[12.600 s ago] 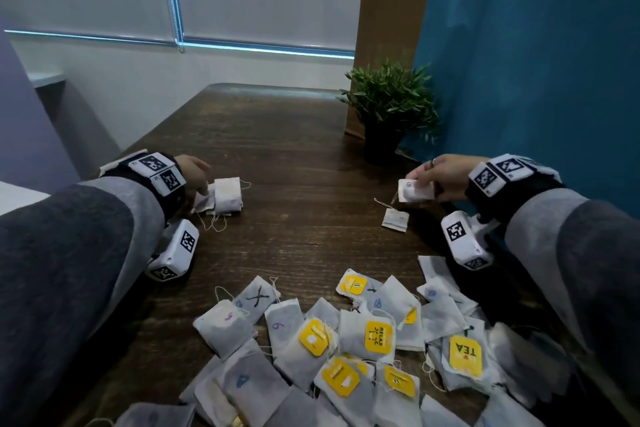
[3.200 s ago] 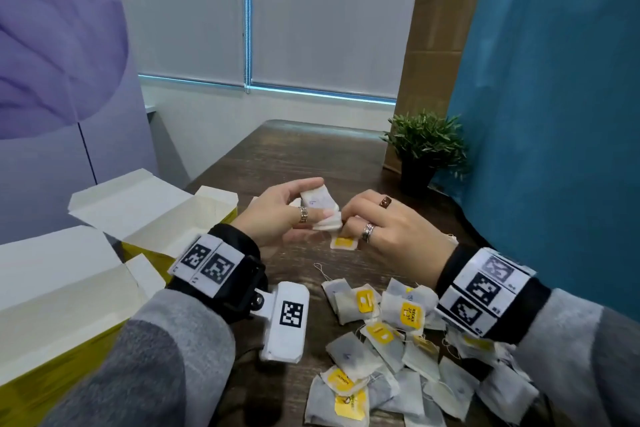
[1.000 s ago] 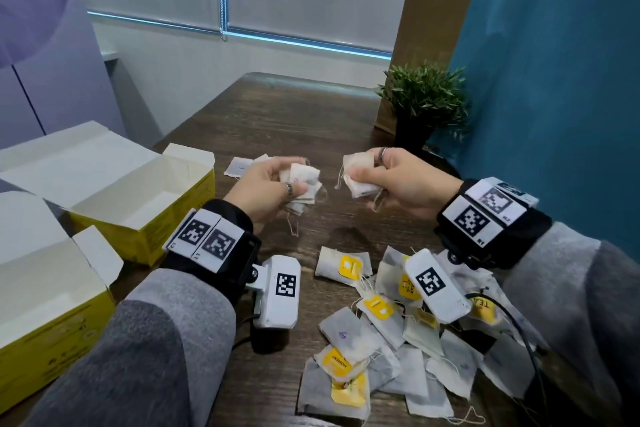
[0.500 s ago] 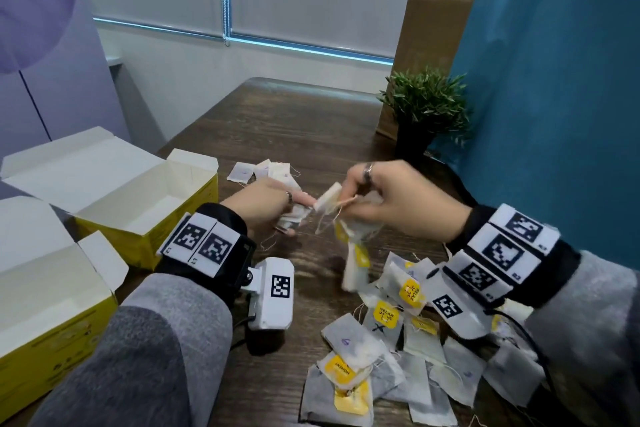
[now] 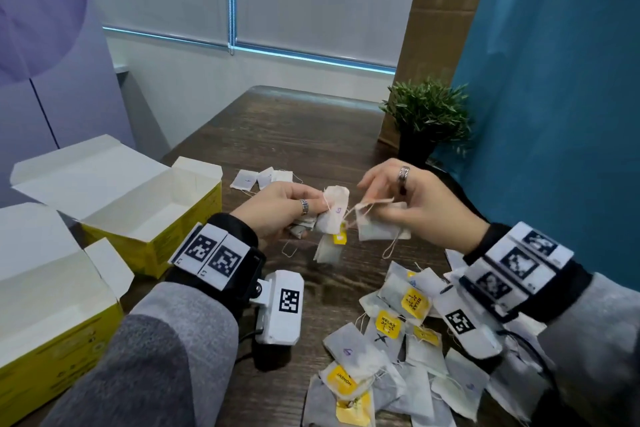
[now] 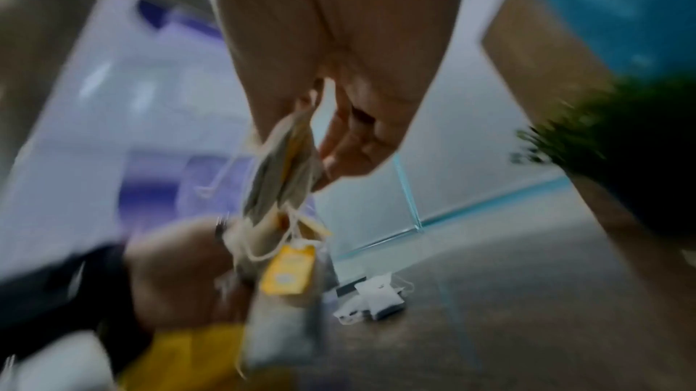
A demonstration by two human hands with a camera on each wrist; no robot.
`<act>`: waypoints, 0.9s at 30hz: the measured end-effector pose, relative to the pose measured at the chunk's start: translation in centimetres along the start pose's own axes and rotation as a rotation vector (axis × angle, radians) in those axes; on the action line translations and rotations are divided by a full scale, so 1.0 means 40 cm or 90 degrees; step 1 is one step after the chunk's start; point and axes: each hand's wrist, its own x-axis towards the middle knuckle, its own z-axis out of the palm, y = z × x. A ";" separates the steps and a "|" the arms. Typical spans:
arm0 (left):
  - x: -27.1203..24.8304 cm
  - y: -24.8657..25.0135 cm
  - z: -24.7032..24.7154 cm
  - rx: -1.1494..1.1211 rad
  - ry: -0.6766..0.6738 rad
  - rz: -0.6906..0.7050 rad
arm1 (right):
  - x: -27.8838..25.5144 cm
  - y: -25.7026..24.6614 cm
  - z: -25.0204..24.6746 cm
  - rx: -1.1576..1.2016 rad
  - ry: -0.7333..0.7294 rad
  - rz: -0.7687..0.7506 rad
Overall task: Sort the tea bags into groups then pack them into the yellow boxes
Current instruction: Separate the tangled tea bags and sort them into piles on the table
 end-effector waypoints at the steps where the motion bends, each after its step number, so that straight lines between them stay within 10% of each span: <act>1: 0.000 0.000 0.000 0.004 0.002 0.004 | 0.002 0.009 -0.009 0.094 0.012 0.091; 5: 0.000 0.004 -0.002 -0.007 0.004 0.021 | 0.009 0.045 -0.028 0.418 0.038 0.376; 9: -0.002 0.009 0.000 0.004 0.001 0.054 | 0.024 0.050 -0.001 0.425 -0.065 0.509; 17: 0.003 0.004 -0.004 -0.055 0.000 0.073 | 0.039 0.030 0.073 0.306 -0.338 0.357; 23: 0.003 0.012 -0.014 0.057 0.192 0.107 | 0.035 0.033 0.032 -0.184 0.156 0.139; 27: -0.004 0.018 -0.010 0.093 0.223 0.120 | 0.027 0.006 0.020 -0.457 0.319 -0.062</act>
